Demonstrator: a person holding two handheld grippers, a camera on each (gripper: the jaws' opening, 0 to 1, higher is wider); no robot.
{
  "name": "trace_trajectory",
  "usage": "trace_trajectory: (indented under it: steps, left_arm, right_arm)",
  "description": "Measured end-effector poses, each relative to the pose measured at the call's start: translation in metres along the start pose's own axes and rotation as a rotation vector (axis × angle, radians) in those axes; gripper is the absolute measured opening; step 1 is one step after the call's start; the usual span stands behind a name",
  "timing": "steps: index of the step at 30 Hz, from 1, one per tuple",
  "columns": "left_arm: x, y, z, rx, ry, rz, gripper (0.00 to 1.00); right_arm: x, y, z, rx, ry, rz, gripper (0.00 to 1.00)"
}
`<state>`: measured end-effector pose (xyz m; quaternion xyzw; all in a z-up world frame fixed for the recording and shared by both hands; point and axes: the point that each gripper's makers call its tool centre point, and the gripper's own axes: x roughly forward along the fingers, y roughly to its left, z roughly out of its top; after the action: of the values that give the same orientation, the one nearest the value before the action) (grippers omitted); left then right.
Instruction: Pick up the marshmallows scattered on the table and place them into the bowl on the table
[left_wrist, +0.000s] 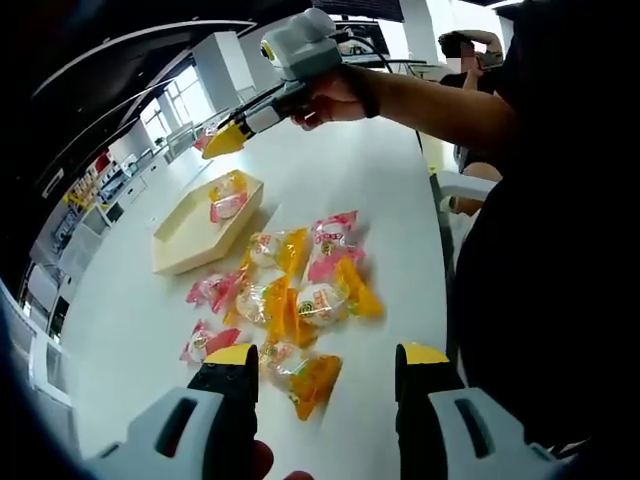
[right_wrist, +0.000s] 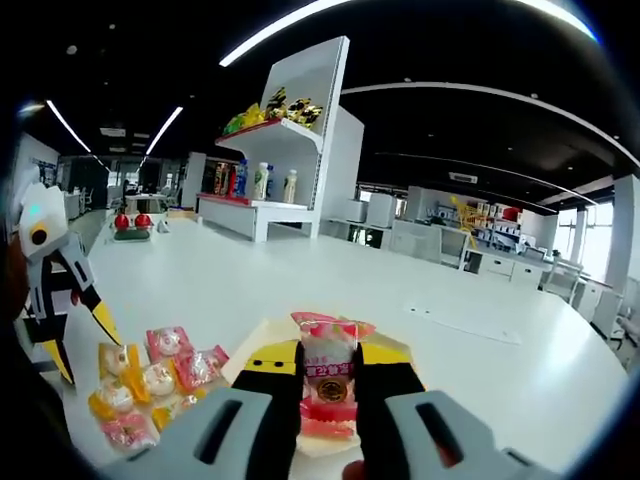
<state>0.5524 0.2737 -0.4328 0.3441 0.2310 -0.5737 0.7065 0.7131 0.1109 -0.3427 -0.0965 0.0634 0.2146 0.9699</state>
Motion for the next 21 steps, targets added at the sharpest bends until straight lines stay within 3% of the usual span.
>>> trace_trajectory:
  steps: [13, 21]
  left_arm:
    - [-0.0047, 0.0028, 0.0006, 0.000, -0.009, 0.014, 0.55]
    - [-0.0011, -0.0009, 0.0007, 0.007, -0.006, -0.009, 0.55]
  right_arm:
    - [0.0035, 0.0032, -0.0017, 0.000, 0.011, 0.004, 0.20]
    - [0.0051, 0.0048, -0.0040, -0.003, 0.012, 0.007, 0.21]
